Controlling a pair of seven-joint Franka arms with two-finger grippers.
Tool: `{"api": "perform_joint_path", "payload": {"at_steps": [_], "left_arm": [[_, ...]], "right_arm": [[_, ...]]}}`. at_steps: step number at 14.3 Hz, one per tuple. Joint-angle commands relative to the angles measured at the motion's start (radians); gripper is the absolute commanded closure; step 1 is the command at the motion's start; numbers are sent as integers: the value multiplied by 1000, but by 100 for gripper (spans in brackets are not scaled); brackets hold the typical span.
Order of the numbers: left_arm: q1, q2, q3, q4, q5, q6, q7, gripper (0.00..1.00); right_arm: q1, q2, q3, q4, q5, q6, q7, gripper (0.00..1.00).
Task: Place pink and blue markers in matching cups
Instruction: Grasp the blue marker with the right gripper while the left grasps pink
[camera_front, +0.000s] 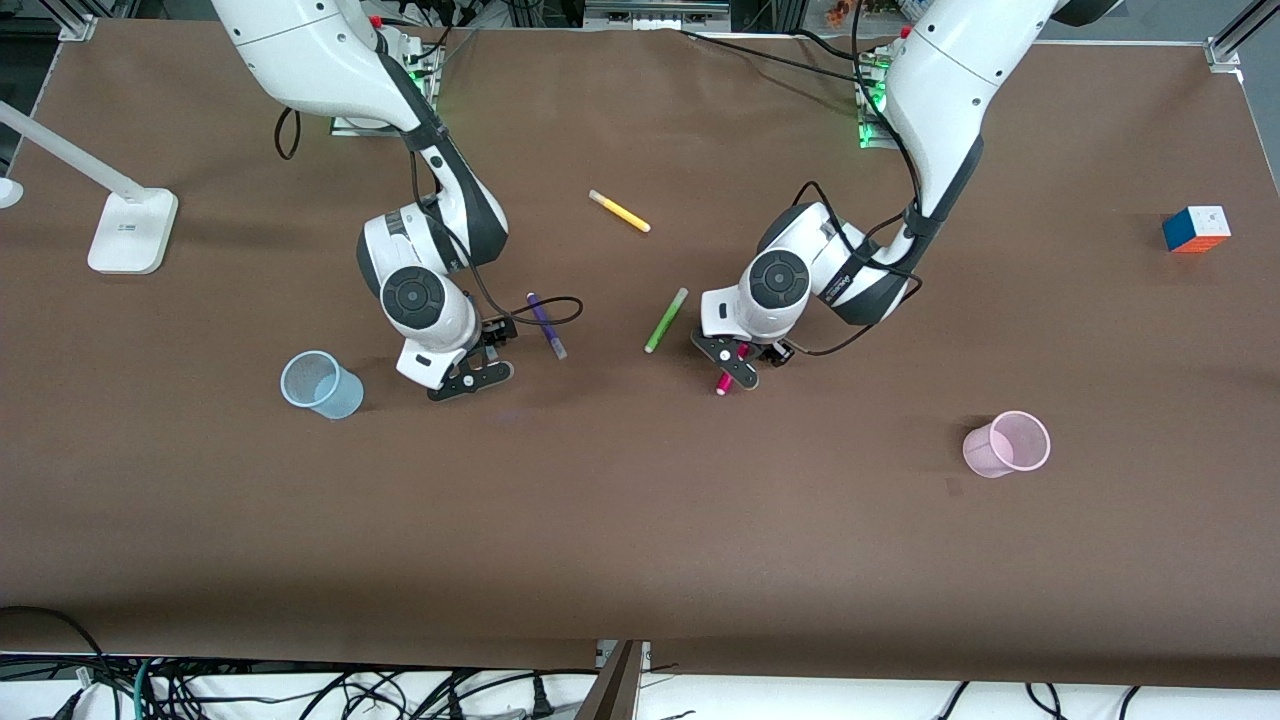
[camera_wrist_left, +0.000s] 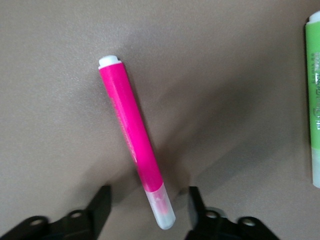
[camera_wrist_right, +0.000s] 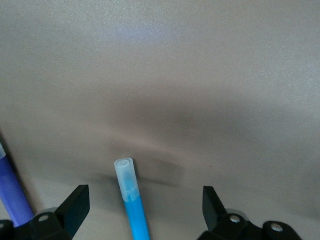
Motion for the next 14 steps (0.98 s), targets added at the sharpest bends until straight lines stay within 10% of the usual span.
{"api": "perform_joint_path", "payload": {"at_steps": [1, 6, 14], "left_arm": [[-3, -6, 2, -2, 28, 9, -12, 100], [5, -46, 6, 9, 28, -68, -12, 100], [66, -64, 51, 336, 193, -741, 240, 100]], "right_arm": [[16, 0, -3, -26, 17, 42, 5, 0], [26, 15, -4, -26, 15, 62, 4, 23], [28, 18, -4, -25, 14, 62, 1, 96]]}}
